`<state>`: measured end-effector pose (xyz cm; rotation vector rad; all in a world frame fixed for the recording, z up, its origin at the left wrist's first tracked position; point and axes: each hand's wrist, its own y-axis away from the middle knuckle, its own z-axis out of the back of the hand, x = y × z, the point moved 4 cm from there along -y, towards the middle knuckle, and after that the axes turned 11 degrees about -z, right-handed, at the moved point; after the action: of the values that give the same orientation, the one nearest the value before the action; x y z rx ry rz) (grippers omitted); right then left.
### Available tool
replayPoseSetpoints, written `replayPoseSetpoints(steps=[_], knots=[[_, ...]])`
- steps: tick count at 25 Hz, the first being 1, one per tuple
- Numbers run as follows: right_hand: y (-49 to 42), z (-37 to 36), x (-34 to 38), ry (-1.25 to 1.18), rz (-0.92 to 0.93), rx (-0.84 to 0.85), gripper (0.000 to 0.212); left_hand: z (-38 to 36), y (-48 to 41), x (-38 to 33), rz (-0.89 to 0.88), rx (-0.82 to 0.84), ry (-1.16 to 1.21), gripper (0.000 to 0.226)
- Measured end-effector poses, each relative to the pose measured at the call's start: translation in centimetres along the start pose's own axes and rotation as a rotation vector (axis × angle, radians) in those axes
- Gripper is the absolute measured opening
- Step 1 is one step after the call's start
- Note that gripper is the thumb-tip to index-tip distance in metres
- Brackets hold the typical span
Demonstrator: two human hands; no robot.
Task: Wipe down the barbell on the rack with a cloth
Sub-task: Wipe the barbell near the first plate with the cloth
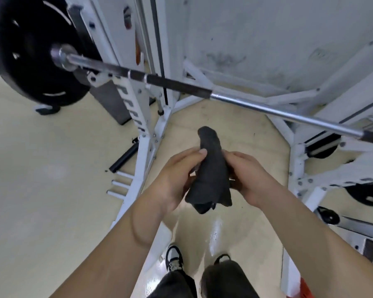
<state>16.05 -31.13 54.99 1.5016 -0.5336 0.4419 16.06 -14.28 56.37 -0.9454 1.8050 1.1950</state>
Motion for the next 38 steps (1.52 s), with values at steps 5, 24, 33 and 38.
replayPoseSetpoints(steps=[5, 24, 33, 38], knots=[[2.9, 2.7, 5.9, -0.077, 0.153, -0.014, 0.018, -4.2, -1.1, -4.0, -0.190, -0.019, -0.146, 0.034], [-7.2, -7.6, 24.7, 0.642, 0.427, -0.005, 0.027, 10.9, -8.6, -16.4, -0.436, -0.880, -0.673, 0.014], [-14.8, -13.7, 27.7, 0.681, 0.333, -0.085, 0.025, 19.0, -18.7, -15.7, -0.528, -0.612, -1.517, 0.043], [-16.6, -14.6, 29.0, 0.626, 0.340, -0.153, 0.022, 15.6, -18.7, -14.6, -0.523, -0.496, -1.538, 0.032]])
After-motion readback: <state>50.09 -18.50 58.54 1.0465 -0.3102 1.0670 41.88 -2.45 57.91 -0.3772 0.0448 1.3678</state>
